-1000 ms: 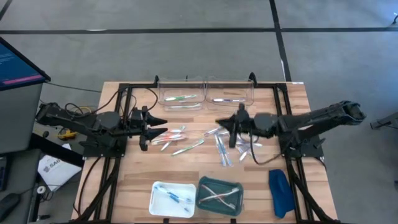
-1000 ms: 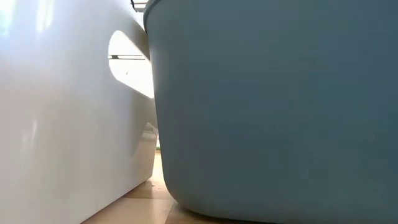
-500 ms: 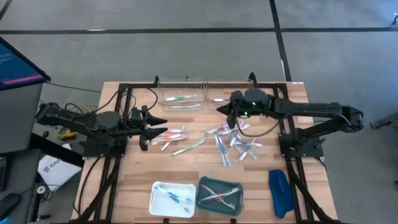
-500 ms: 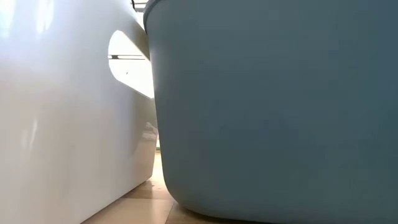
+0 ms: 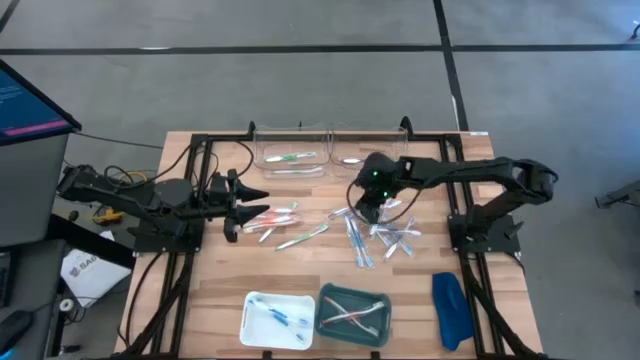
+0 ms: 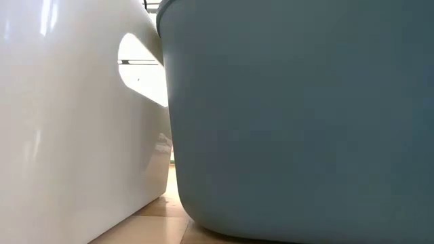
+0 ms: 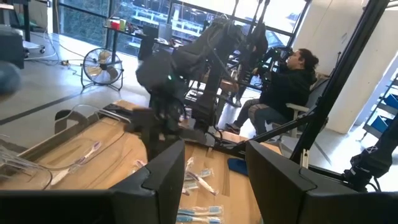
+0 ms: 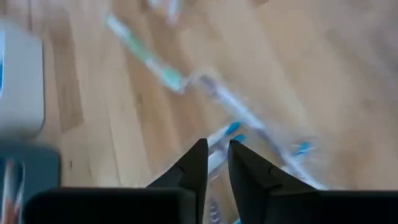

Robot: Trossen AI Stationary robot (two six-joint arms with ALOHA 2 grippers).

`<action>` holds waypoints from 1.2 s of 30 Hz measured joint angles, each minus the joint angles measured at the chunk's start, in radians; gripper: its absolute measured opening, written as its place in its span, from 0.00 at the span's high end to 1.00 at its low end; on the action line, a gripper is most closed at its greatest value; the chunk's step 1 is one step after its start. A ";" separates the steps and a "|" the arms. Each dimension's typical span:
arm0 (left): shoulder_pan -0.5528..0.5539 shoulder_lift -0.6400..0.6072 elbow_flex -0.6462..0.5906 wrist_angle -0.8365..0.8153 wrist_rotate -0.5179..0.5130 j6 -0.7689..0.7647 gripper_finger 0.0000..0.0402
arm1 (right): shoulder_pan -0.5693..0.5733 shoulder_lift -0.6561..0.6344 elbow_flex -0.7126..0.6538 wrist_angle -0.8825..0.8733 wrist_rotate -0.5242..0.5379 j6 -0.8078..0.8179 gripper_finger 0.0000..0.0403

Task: Pick & Place Toothbrushes
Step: Put the purple toothbrush into the right transparent bin

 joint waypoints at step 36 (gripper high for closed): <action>0.000 0.004 0.001 0.022 0.000 0.016 0.59 | 0.128 0.039 0.000 -0.171 0.247 -0.306 0.68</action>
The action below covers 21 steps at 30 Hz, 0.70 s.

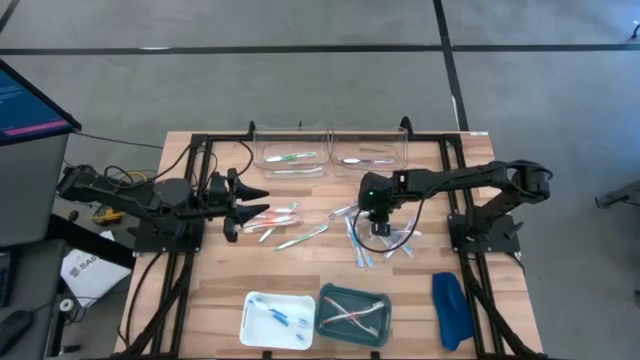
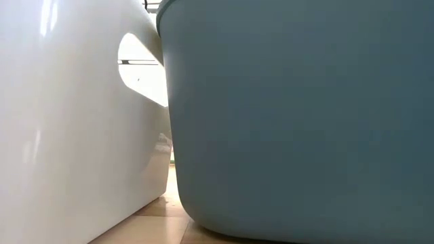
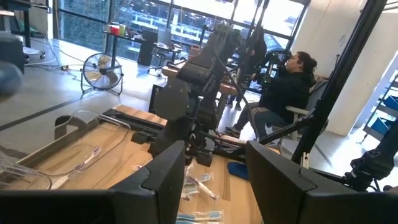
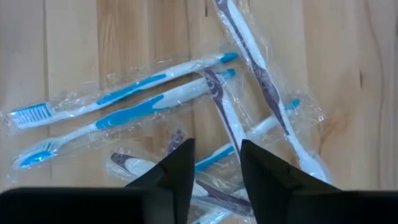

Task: Pick & Place Toothbrushes
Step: Put the purple toothbrush into the right transparent bin

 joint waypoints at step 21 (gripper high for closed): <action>0.002 0.029 0.001 0.031 0.000 0.002 0.59 | -0.027 0.123 0.000 0.001 0.083 -0.008 0.56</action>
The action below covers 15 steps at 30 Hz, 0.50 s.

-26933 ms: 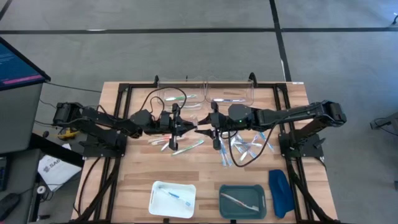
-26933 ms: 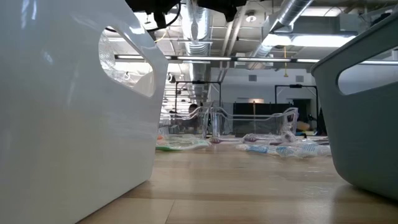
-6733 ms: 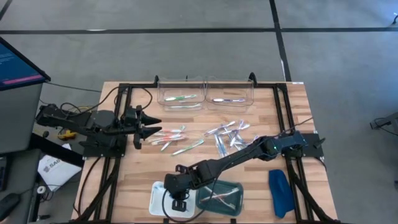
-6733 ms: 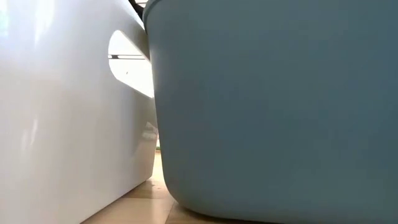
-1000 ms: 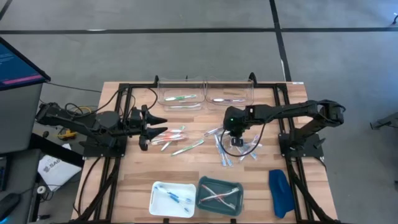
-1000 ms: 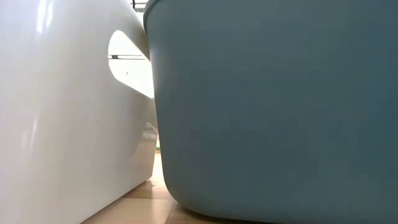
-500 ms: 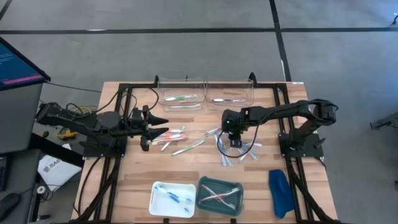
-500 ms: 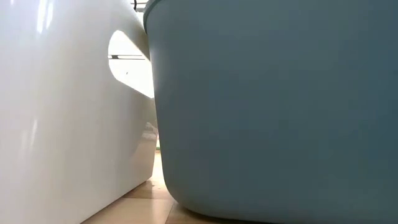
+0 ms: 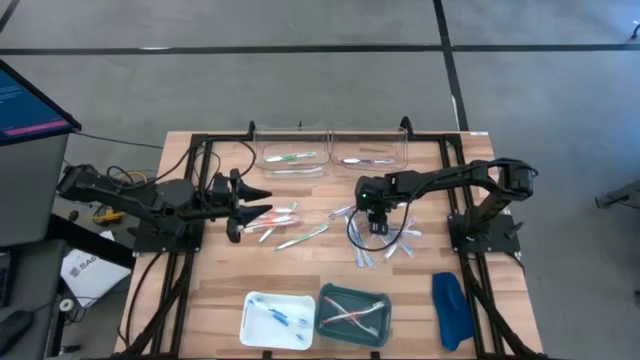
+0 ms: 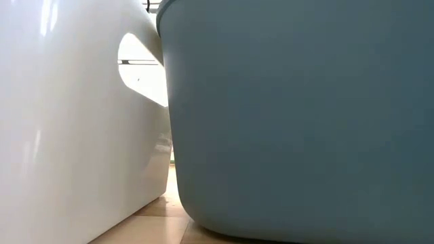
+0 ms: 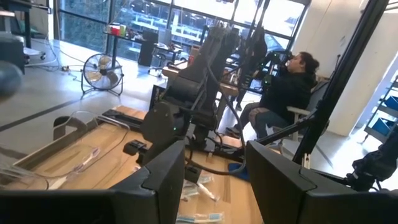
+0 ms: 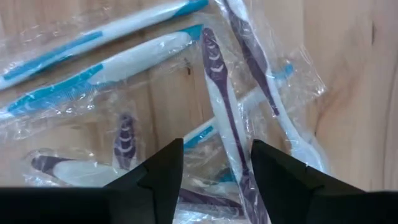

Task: Pick & Place Toothbrushes
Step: Put the purple toothbrush into the right transparent bin

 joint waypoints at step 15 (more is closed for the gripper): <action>0.000 0.000 0.000 0.000 0.000 0.000 0.59 | -0.033 0.016 -0.014 0.000 0.014 0.000 0.77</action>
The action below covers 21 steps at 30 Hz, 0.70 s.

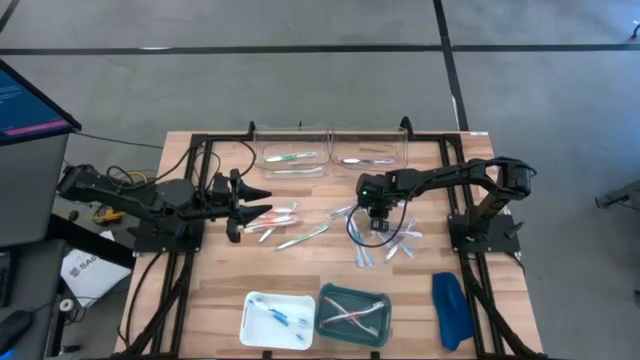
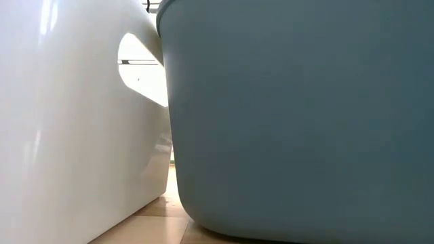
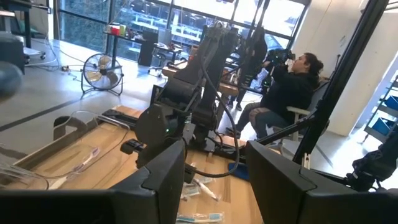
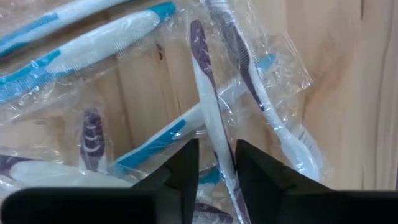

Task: Pick & Place Toothbrushes
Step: Put the purple toothbrush into the right transparent bin

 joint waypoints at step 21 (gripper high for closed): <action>0.000 0.000 0.000 0.003 0.000 0.000 0.59 | 0.033 -0.002 0.232 -0.328 0.031 0.035 0.95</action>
